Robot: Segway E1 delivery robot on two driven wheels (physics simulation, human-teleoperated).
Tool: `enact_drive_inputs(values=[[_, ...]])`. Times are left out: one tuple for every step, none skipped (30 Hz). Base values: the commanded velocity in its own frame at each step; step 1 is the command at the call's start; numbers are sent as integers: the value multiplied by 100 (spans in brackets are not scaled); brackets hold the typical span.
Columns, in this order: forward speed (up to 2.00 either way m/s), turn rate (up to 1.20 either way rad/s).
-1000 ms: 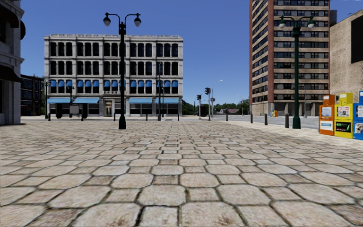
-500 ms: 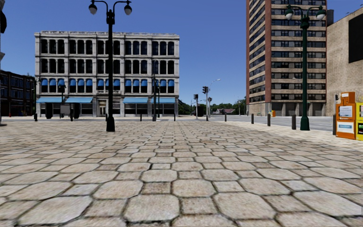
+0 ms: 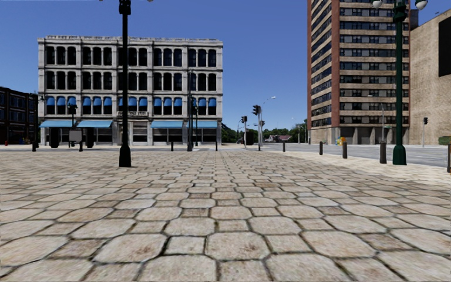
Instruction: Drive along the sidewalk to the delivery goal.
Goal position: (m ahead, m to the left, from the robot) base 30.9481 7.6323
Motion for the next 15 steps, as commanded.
enact_drive_inputs(values=[[200, 0], [200, 0], [200, 0], [200, 0], [200, 0], [200, 0], [200, 0], [200, 0], [200, 0], [200, 0], [200, 0], [200, 0], [200, 0], [200, 0], [200, 0]])
